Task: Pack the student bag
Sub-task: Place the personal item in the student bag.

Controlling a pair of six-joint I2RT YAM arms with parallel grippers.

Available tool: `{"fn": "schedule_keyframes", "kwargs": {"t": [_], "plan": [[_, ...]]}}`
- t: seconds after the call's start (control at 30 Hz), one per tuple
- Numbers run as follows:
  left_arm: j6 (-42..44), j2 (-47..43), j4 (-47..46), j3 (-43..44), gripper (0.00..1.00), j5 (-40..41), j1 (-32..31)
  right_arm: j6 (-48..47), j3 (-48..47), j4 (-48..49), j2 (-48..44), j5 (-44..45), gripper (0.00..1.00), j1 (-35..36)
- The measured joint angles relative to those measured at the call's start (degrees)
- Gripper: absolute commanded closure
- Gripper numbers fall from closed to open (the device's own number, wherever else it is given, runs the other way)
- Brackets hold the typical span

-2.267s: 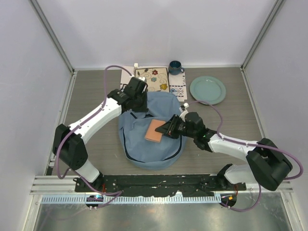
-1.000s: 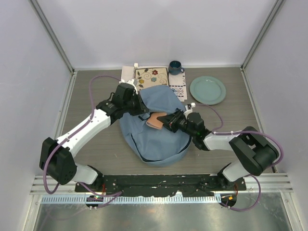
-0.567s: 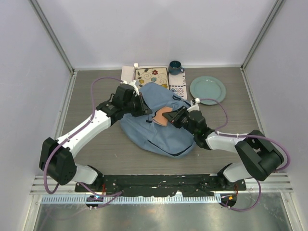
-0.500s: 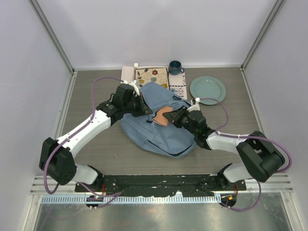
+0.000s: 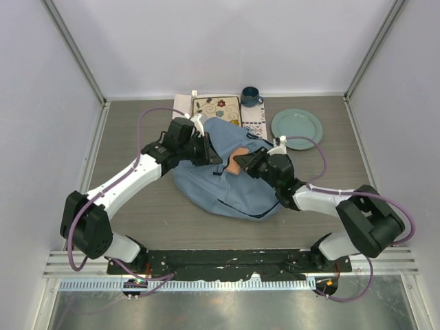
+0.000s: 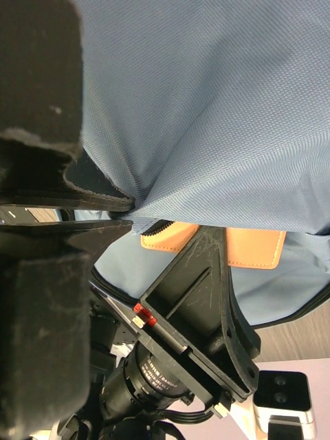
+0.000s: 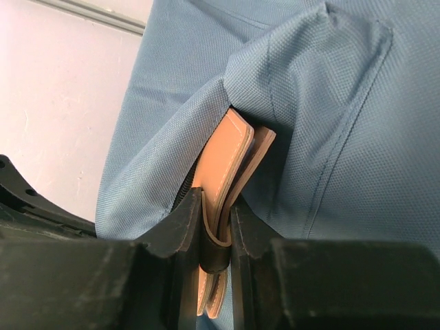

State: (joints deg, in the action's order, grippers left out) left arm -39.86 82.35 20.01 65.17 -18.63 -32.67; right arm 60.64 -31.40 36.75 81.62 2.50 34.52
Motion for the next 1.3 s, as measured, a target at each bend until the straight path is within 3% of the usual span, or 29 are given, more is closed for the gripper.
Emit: {"fn": "schedule_keyframes", "kwargs": {"t": [0.4,0.63,0.83,0.87,1.0,1.13,1.23,1.27,1.3], "plan": [[-0.1,1.4,0.0,0.3,0.79,-0.4,-0.2,3.5,-1.0,12.6,9.5,-0.5,0.96,3.0],[-0.4,1.5,0.6,1.1,0.64,1.0,-0.4,2.2,-5.5,11.6,12.9,-1.5,0.87,4.5],[-0.4,-0.1,1.9,1.1,0.49,4.5,-0.4,-2.4,-12.8,3.5,16.3,-0.3,0.61,5.1],[-0.3,-0.9,2.3,1.1,0.48,5.3,-0.4,-3.0,-13.3,2.6,16.7,-0.2,0.52,5.0],[-0.1,-5.3,4.7,1.1,0.44,8.8,-0.4,-4.9,-14.7,-1.3,16.6,0.0,0.38,4.8],[0.4,-9.2,7.2,1.1,0.42,12.9,-0.4,-7.3,-13.9,-7.0,11.5,1.9,0.37,4.6],[0.9,-10.9,8.6,1.1,0.42,15.0,-0.3,-8.5,-12.0,-10.5,6.7,3.2,0.51,4.3],[1.1,-11.1,8.9,1.0,0.42,15.6,-0.3,-8.7,-11.7,-11.5,5.2,3.5,0.64,4.1],[1.2,-11.3,9.3,1.0,0.42,16.0,-0.3,-8.9,-11.6,-12.2,4.3,3.7,0.69,4.0]]}}
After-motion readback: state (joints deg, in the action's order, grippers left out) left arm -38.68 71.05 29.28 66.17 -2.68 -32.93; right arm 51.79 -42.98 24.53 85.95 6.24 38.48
